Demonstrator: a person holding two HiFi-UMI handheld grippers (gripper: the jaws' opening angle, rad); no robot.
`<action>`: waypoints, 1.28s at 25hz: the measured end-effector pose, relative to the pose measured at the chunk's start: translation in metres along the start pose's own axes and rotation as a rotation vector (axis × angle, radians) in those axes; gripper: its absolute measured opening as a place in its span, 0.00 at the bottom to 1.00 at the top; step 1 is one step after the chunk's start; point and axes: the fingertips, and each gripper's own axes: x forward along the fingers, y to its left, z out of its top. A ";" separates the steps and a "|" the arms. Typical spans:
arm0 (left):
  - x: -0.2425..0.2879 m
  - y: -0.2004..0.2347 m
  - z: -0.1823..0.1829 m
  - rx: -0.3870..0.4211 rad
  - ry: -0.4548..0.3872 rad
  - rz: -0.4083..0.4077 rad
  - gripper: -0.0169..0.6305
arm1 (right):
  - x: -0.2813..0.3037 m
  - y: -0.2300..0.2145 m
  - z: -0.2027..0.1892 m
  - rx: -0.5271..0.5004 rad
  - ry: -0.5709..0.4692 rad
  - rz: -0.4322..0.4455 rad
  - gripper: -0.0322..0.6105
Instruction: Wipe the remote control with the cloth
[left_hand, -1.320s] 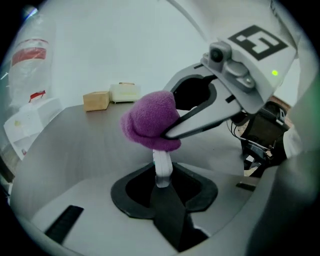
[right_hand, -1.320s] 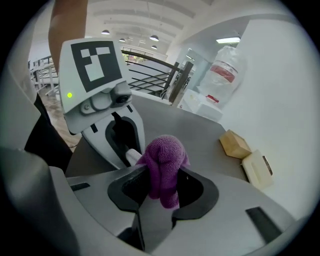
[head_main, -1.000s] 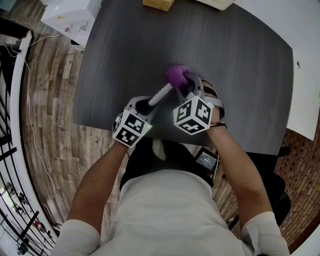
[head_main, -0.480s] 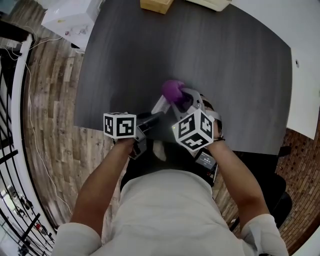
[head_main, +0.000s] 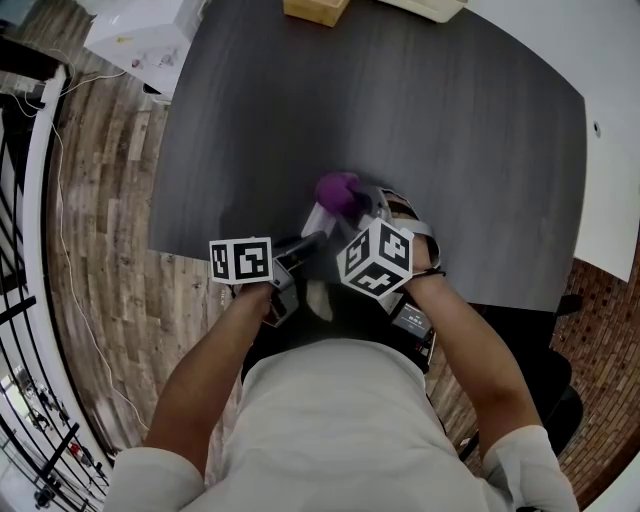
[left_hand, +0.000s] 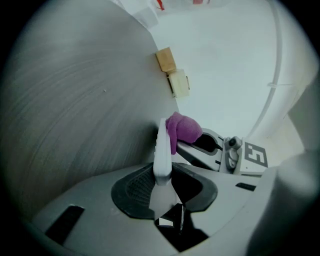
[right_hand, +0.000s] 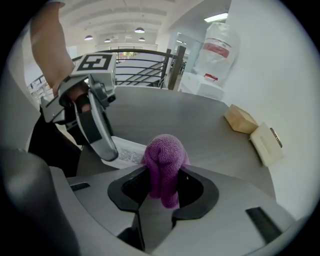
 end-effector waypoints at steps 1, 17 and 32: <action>0.000 0.000 0.000 -0.003 0.000 -0.004 0.18 | 0.002 -0.006 -0.004 -0.006 0.015 -0.022 0.26; 0.000 -0.004 -0.018 0.035 0.053 -0.027 0.18 | 0.002 -0.002 0.016 0.030 -0.066 -0.057 0.26; -0.033 0.022 -0.022 1.127 0.151 0.574 0.35 | 0.018 0.003 0.021 0.104 -0.015 0.098 0.26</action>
